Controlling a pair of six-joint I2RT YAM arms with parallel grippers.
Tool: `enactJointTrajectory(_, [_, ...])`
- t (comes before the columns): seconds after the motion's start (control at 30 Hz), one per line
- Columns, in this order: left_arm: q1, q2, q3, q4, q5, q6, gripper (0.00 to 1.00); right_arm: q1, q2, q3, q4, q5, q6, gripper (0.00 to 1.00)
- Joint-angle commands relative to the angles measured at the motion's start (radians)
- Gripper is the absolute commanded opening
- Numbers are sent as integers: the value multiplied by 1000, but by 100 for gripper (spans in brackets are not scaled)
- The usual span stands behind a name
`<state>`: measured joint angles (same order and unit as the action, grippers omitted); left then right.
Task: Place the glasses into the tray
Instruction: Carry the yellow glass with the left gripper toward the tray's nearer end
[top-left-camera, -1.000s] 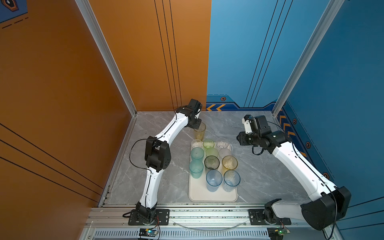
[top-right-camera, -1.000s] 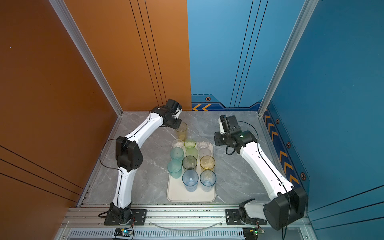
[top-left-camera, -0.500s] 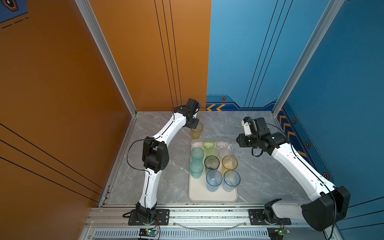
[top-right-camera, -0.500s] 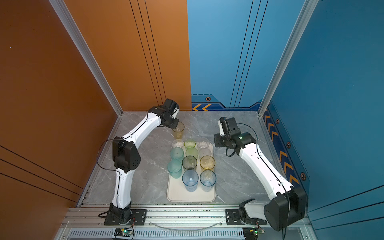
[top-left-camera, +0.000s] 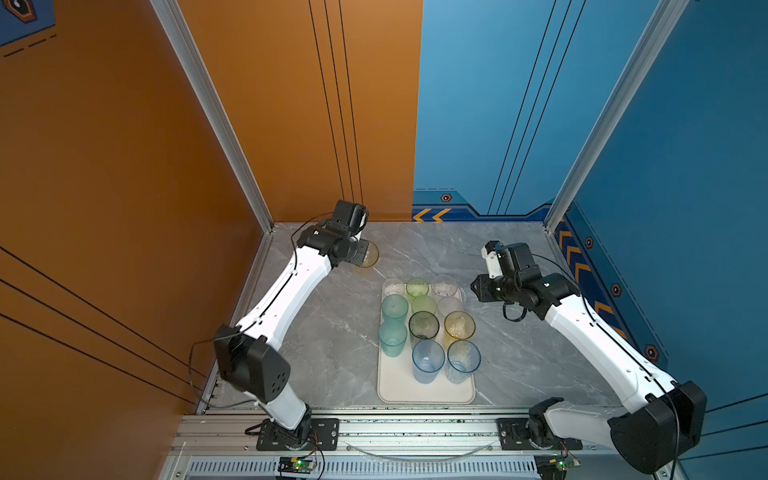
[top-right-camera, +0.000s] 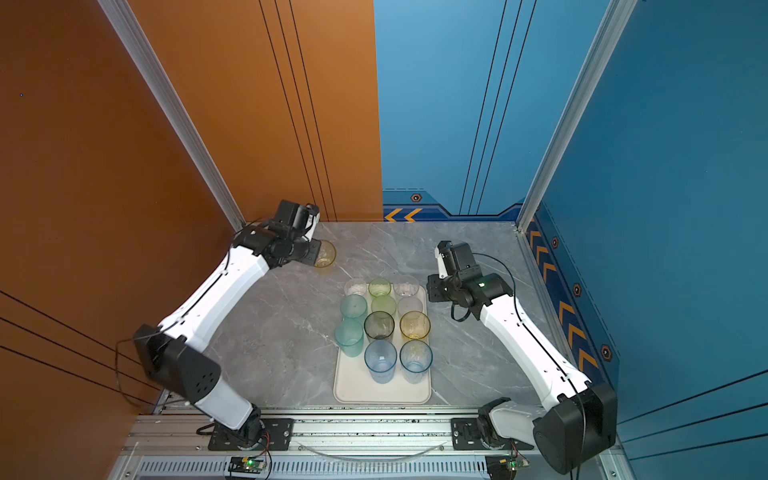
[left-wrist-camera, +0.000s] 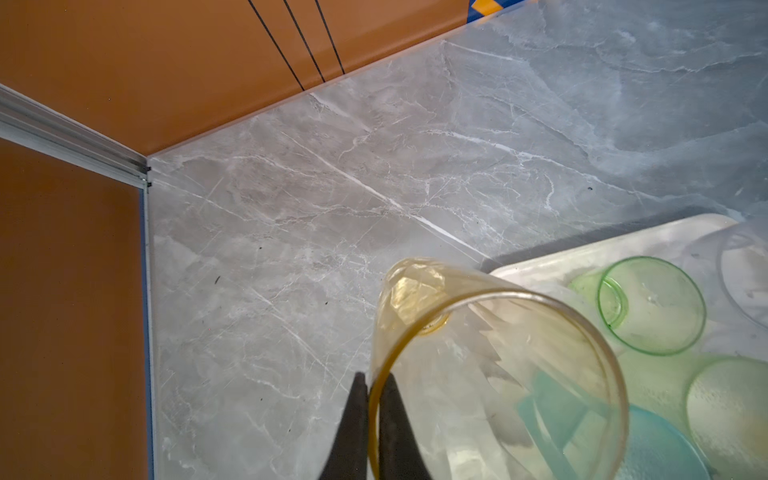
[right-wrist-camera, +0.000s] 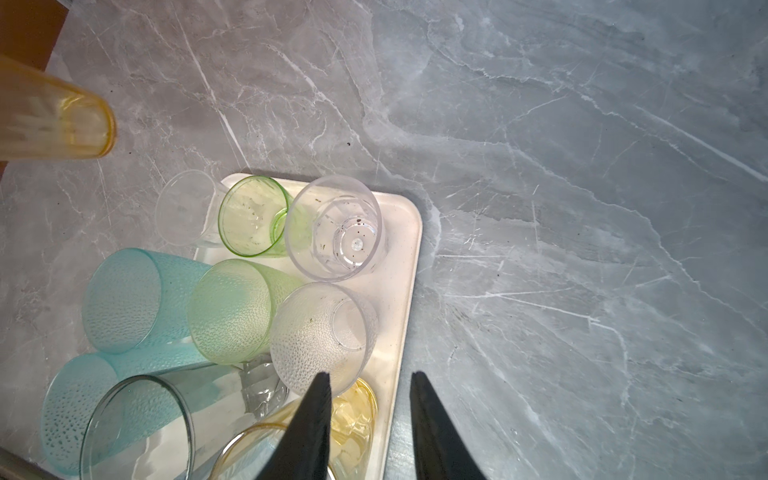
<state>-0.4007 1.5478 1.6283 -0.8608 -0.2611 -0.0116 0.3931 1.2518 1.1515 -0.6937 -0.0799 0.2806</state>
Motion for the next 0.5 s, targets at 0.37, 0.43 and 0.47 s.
enactJointTrajectory(0.37, [-132, -478, -171, -267, 43, -127, 5, 88, -93, -15, -17, -1, 41, 31])
enactJointTrajectory(0.43, [-164, -504, -186, -277, 67, -145, 5, 103, -98, -12, -24, 9, 48, 31])
enactJointTrajectory(0.47, [-184, -510, -190, -290, 81, -153, 5, 113, -102, -11, -31, 20, 50, 31])
